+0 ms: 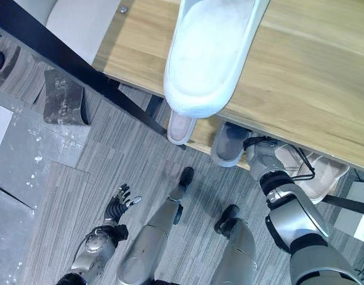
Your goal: Arrange the slippers neatly on the shoe rack.
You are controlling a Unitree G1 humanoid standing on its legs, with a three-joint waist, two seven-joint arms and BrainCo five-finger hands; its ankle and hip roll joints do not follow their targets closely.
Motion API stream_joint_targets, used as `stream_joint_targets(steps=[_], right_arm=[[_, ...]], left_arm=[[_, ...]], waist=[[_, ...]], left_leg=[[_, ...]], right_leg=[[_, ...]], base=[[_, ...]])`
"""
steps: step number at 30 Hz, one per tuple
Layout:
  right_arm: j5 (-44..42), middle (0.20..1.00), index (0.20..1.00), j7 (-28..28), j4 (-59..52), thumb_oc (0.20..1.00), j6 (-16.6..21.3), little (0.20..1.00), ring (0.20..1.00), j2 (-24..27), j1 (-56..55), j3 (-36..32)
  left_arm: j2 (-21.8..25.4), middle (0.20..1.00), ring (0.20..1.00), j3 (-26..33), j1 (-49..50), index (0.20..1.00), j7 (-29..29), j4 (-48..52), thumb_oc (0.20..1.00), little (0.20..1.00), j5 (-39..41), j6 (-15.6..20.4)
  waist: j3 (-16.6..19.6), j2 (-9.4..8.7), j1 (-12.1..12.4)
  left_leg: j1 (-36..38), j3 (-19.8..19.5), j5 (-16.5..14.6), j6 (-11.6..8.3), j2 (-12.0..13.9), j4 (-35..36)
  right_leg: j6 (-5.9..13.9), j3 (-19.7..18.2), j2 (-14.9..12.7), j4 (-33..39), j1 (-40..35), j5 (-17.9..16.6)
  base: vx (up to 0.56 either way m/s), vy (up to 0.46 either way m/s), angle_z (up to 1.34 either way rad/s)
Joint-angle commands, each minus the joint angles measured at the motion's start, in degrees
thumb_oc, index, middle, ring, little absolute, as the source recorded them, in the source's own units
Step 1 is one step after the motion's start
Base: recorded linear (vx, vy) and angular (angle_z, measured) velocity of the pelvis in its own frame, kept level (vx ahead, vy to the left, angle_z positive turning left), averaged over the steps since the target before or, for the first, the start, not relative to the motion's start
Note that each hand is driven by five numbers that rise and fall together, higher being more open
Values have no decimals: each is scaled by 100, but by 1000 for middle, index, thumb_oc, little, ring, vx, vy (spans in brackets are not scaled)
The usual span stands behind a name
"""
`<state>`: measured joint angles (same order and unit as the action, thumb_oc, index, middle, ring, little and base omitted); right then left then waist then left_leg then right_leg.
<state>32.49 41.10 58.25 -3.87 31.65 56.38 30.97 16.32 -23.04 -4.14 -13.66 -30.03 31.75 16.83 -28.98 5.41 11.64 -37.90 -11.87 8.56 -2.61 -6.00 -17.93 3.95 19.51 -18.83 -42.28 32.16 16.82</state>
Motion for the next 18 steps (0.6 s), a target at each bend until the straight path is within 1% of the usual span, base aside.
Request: stream_joint_targets(steps=[1,4,8,13,14,15,16,17,18], right_arm=[[-160,200,200,152,282,200,15,200,200,306,226,289],[-136,200,200,147,473,200,57,200,200,367,434,535],[-195,200,200,251,472,200,105,200,200,285,483,528],[-106,200,200,209,589,200,77,200,200,-42,638,698],[-71,551,551,150,759,551,14,551,551,-145,712,753],[-71,896,896,150,762,896,15,896,896,-147,714,755],[-45,1000,1000,73,828,1000,6,1000,1000,-212,745,769],[25,1000,1000,-49,1045,1000,-95,1000,1000,-217,862,873],[-21,1000,1000,16,1122,1000,-116,1000,1000,-283,942,811]], left_arm=[[61,1000,1000,-167,43,1000,-99,132,1000,1000,152,228],[84,1000,1000,-208,-62,1000,-90,201,1000,1000,199,259],[58,1000,1000,-255,-89,1000,-111,199,1000,1000,220,267],[41,1000,1000,-295,-156,1000,-120,82,1000,1000,247,287],[35,1000,1000,-319,-180,1000,-124,67,1000,1000,277,299],[35,1000,1000,-318,-180,1000,-124,67,1000,1000,277,298],[-27,1000,1000,-317,-183,1000,-111,-113,1000,1000,275,294],[-23,1000,1000,-339,-234,1000,-99,-239,1000,1000,270,294],[-44,1000,1000,-340,-322,1000,-150,-279,1000,1000,244,313]], waist=[[150,-10,137],[167,17,172],[176,43,185],[212,57,228],[227,58,236],[225,58,235],[226,44,240],[230,33,255],[215,20,247]], left_leg=[[-285,12,-1511,135,-87,-1234],[-668,27,-1574,160,-166,-1496],[-886,80,-1624,178,-203,-1673],[-982,84,-1696,207,-257,-1794],[-973,78,-1709,212,-276,-1794],[-972,78,-1709,212,-276,-1794],[-942,80,-1703,210,-273,-1753],[-912,71,-1699,209,-276,-1719],[-877,60,-1684,208,-281,-1687]], right_leg=[[208,-369,15,768,460,-639],[166,-447,-47,424,892,-526],[153,-494,-100,244,1125,-458],[135,-541,-151,61,1276,-370],[142,-548,-166,70,1258,-372],[142,-547,-166,71,1257,-373],[145,-552,-151,107,1219,-378],[150,-547,-146,126,1202,-385],[154,-547,-145,148,1164,-388]], base=[[-22,44,4],[-1,38,5],[11,33,6],[32,17,-10],[26,7,-5],[21,4,27],[8,1,26],[16,0,-12],[13,1,-18]])
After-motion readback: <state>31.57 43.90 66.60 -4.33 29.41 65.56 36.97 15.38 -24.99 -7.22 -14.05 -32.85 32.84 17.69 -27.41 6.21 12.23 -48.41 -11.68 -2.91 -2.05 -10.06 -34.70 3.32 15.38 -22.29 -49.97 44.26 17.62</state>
